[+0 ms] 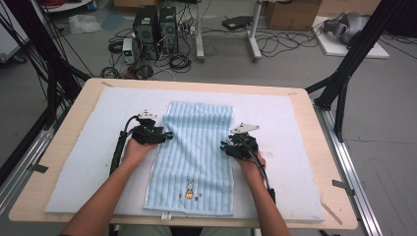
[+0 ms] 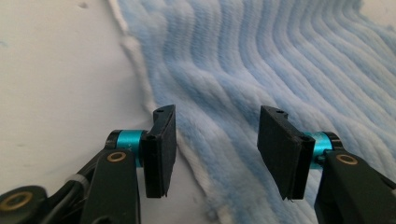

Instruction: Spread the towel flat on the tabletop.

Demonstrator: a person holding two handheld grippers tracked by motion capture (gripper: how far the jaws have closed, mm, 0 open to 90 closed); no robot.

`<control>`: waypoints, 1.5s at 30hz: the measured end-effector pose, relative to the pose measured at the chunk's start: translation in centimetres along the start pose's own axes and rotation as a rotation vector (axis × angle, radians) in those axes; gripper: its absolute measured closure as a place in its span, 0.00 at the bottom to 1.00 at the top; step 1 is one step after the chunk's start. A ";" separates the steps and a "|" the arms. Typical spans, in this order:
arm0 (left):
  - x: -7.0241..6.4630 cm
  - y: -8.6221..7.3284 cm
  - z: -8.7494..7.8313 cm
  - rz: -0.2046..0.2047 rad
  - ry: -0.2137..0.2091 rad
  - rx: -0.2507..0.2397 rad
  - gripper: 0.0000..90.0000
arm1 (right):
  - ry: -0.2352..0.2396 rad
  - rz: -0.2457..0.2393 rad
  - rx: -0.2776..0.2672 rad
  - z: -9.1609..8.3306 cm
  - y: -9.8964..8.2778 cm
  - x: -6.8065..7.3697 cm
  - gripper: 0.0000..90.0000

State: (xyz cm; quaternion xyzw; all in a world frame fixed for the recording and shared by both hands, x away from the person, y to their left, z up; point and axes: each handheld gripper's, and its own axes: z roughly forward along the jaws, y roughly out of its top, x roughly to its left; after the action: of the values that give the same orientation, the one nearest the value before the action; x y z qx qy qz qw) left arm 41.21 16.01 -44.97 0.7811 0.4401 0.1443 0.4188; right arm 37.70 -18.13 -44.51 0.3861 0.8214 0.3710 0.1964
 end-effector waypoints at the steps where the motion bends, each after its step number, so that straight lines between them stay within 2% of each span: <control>1: -0.1 0.0 0.0 0.010 0.007 0.002 0.54 | 0.000 -0.007 0.013 0.4 0.1 0.0 0.70; 2: -0.2 0.0 0.0 0.028 0.025 0.004 0.55 | 0.005 -0.005 0.013 0.6 0.1 0.0 0.73; 3: -0.2 0.0 0.0 0.037 0.046 0.002 0.62 | 0.016 0.000 0.005 0.8 0.2 -0.1 0.79; 4: -0.2 -0.1 -0.1 0.036 0.049 0.000 0.71 | 0.024 -0.002 0.008 1.0 0.4 -0.2 0.85; 5: -0.1 -0.1 -0.1 0.019 0.033 0.001 0.89 | 0.021 -0.010 0.008 1.2 0.5 -0.2 0.91; 6: -0.2 0.0 0.0 0.024 0.040 0.000 0.95 | 0.015 -0.017 0.008 1.4 0.7 -0.3 0.95; 8: -0.3 0.0 0.2 0.039 0.078 -0.016 0.96 | 0.002 -0.025 0.014 1.8 1.1 -0.5 0.96; 9: -0.2 0.1 0.3 0.033 0.095 -0.022 0.96 | -0.014 -0.027 0.024 2.1 1.5 -0.8 0.96; 11: 0.4 0.4 0.5 -0.004 0.118 -0.040 0.96 | -0.045 -0.018 0.031 2.7 2.2 -1.3 0.96; 14: 1.2 0.7 0.6 -0.069 0.123 -0.109 0.96 | -0.074 0.008 0.010 3.3 2.8 -2.1 0.96; 16: 1.5 0.8 0.8 -0.089 0.109 -0.103 0.96 | -0.092 0.024 -0.016 3.6 2.7 -2.4 0.96; 18: 1.5 0.8 0.8 -0.086 0.106 -0.106 0.94 | -0.102 0.031 -0.013 3.9 2.5 -2.4 0.95; 19: 1.5 0.8 0.7 -0.086 0.103 -0.101 0.86 | -0.106 0.025 -0.013 3.9 2.6 -2.3 0.93; 20: 1.6 0.8 0.6 -0.099 0.097 -0.100 0.72 | -0.093 0.033 -0.019 3.8 2.6 -2.3 0.87; 21: 1.6 0.7 0.5 -0.110 0.076 -0.099 0.65 | -0.082 0.036 -0.027 3.6 2.6 -2.2 0.82; 22: 1.7 0.6 0.4 -0.116 0.051 -0.092 0.60 | -0.068 0.037 -0.038 3.3 2.6 -2.2 0.77; 23: 1.6 0.5 0.2 -0.109 0.045 -0.086 0.56 | -0.045 0.039 -0.041 3.0 2.6 -2.1 0.72; 25: 1.6 0.1 -0.3 -0.105 0.011 -0.113 0.49 | -0.017 0.041 -0.045 2.4 2.5 -2.1 0.66; 27: 1.5 -0.2 -0.8 -0.092 -0.007 -0.127 0.43 | -0.016 0.026 -0.058 1.5 2.3 -1.9 0.58; 29: 1.3 -0.5 -1.5 -0.083 -0.031 -0.136 0.35 | -0.013 0.033 -0.069 0.6 1.9 -1.9 0.51; 31: 1.0 -0.6 -2.3 -0.083 -0.058 -0.117 0.35 | 0.005 0.038 -0.058 -0.5 1.6 -1.9 0.47; 33: 0.6 -1.0 -3.3 -0.059 -0.073 -0.134 0.36 | 0.011 0.035 -0.081 -1.9 1.0 -1.8 0.48; 36: 0.0 -1.7 -4.5 -0.014 -0.106 -0.124 0.37 | 0.034 0.029 -0.085 -3.6 -0.1 -1.5 0.57; 38: -0.5 -2.4 -5.2 0.010 -0.113 -0.120 0.42 | 0.048 0.023 -0.082 -4.5 -1.1 -0.9 0.65; 41: -1.2 -3.3 -6.0 0.022 -0.134 -0.113 0.47 | 0.071 0.007 -0.071 -5.5 -2.3 0.0 0.71; 45: -2.0 -4.3 -6.5 0.025 -0.148 -0.091 0.52 | 0.101 -0.004 -0.044 -5.9 -3.8 1.2 0.72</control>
State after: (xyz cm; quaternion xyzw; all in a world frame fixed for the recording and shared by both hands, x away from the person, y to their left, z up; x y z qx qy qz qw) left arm 33.78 18.91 -44.10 0.7753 0.3911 0.1114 0.4833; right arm 31.48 -21.50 -43.65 0.3606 0.8227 0.4076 0.1640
